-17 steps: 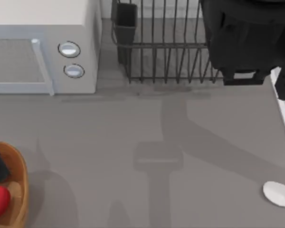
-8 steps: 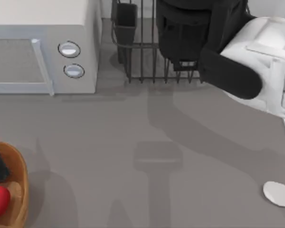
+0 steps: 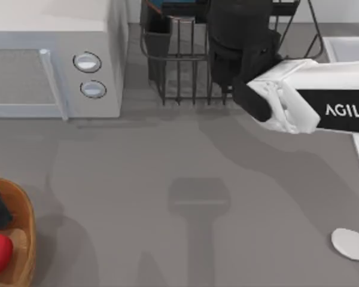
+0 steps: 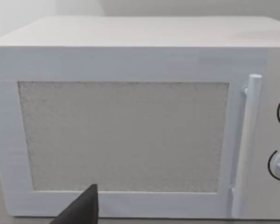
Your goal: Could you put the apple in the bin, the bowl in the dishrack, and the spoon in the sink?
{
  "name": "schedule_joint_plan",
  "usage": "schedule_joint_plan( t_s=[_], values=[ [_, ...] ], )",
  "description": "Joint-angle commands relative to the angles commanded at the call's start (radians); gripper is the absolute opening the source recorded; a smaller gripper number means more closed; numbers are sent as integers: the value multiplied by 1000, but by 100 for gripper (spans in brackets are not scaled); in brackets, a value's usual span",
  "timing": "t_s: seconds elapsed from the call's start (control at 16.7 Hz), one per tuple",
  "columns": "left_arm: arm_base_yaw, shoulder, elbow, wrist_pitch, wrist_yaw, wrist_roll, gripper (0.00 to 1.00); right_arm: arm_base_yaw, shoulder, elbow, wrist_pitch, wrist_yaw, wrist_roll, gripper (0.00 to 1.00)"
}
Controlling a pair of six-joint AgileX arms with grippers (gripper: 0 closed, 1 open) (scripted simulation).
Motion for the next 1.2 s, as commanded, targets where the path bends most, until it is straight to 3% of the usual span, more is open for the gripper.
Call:
schedule_joint_plan(
  t_s=[0.36, 1.14, 1.2],
  values=[
    [0, 0, 0, 0, 0, 0, 100, -26, 27, -9, 33, -26, 0, 0],
    [0, 0, 0, 0, 0, 0, 100, -26, 27, -9, 33, -26, 0, 98],
    [0, 0, 0, 0, 0, 0, 100, -26, 27, -9, 33, -26, 0, 100]
  ],
)
